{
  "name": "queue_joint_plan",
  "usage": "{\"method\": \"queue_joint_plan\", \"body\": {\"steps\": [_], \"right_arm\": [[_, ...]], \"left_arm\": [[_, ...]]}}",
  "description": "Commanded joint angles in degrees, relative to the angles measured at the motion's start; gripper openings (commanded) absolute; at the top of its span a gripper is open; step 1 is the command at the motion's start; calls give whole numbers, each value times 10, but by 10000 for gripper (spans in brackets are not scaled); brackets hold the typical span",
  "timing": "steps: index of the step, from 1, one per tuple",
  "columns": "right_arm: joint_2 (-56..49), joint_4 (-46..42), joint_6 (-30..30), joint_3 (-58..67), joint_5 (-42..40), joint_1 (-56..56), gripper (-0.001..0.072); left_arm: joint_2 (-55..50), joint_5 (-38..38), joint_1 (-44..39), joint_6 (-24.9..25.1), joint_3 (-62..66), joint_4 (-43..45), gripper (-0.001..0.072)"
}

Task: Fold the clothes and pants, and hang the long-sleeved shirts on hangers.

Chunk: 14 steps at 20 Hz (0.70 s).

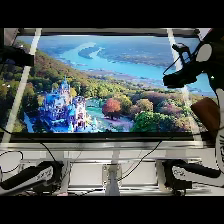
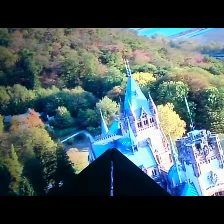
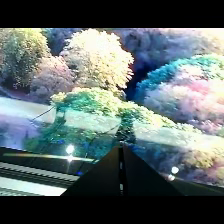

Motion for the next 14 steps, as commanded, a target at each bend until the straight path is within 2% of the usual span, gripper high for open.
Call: {"method": "queue_joint_plan", "body": {"steps": [1,4,14], "right_arm": [[108,-17,9,-72,-44,9,9],[178,-21,6,-127,-106,9,10],[189,-15,6,-127,-102,9,10]], "left_arm": [[0,0,0,0,0,0,17],[0,0,0,0,0,0,17],[0,0,0,0,0,0,16]]}}
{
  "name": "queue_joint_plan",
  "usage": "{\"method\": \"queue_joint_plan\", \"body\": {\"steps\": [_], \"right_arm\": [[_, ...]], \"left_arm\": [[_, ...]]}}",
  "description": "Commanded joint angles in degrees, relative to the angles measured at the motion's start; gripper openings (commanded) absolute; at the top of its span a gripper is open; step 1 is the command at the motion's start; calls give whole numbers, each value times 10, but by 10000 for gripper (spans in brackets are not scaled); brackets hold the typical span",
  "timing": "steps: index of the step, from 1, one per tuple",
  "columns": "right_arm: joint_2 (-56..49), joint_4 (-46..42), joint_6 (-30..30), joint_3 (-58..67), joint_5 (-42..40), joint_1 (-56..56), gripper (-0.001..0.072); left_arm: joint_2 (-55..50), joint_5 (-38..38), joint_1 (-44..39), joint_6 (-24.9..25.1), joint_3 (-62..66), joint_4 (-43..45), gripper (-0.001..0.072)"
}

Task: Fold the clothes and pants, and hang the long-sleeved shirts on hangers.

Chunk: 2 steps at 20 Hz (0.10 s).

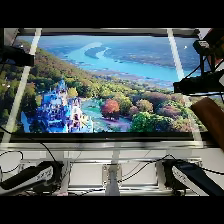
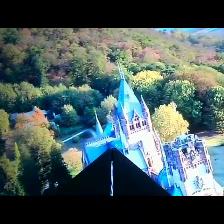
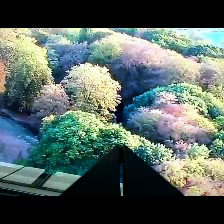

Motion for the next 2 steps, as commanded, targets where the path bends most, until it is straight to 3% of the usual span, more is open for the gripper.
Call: {"method": "queue_joint_plan", "body": {"steps": [1,2], "right_arm": [[3,1,0,-2,-3,0,10],[3,1,0,-2,-3,0,10]], "left_arm": [[0,0,0,0,0,0,17],[0,0,0,0,0,0,17]]}}
